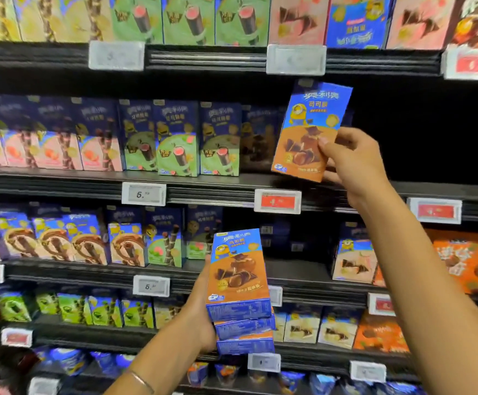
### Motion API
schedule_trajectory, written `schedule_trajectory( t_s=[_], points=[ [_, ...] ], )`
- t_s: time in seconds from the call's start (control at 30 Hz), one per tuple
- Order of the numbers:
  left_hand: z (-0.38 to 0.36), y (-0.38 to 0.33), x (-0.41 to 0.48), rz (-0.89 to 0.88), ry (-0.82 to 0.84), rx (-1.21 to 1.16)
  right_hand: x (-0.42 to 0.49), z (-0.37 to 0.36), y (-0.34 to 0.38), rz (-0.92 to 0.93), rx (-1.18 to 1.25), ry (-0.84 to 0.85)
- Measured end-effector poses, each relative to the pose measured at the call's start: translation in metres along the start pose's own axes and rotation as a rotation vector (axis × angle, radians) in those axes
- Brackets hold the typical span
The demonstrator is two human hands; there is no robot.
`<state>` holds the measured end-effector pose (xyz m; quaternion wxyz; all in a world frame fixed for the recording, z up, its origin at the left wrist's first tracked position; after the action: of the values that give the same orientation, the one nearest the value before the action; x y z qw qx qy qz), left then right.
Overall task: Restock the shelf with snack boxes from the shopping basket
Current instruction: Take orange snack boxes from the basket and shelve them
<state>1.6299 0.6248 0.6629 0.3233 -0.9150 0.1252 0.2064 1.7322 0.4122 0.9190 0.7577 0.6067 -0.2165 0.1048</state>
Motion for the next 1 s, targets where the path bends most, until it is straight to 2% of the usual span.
schedule_trajectory(
  t_s=[0.07, 0.17, 0.27, 0.6, 0.83, 1.0],
  points=[
    [-0.003, 0.001, 0.003, -0.012, 0.005, -0.006, 0.024, 0.0, -0.012, -0.013, -0.086, -0.037],
    [-0.009, 0.005, 0.01, -0.015, 0.005, -0.005, 0.051, -0.003, -0.028, 0.006, -0.366, -0.089],
    [-0.014, 0.008, 0.015, -0.024, -0.001, -0.007, 0.068, -0.009, -0.036, 0.027, -0.546, -0.118],
    [-0.021, 0.016, 0.025, -0.017, 0.006, -0.001, 0.099, -0.036, -0.034, 0.041, -0.921, -0.009],
    [-0.015, 0.015, 0.03, -0.005, -0.02, -0.032, 0.102, -0.041, -0.033, 0.043, -0.986, 0.008],
    [-0.012, 0.015, 0.028, -0.019, -0.01, -0.018, 0.083, -0.029, -0.036, -0.03, -0.862, 0.0]
  ],
)
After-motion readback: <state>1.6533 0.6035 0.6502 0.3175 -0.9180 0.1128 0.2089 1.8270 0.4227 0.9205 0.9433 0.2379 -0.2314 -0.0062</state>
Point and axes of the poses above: each hand's wrist, its own x-axis towards the middle knuckle, its own z-axis out of the back of the hand, y = z × x, the point moved 6 cm from there along x, towards the middle knuckle, and after that the axes turned 11 degrees about -x, right-handed, at the moved point
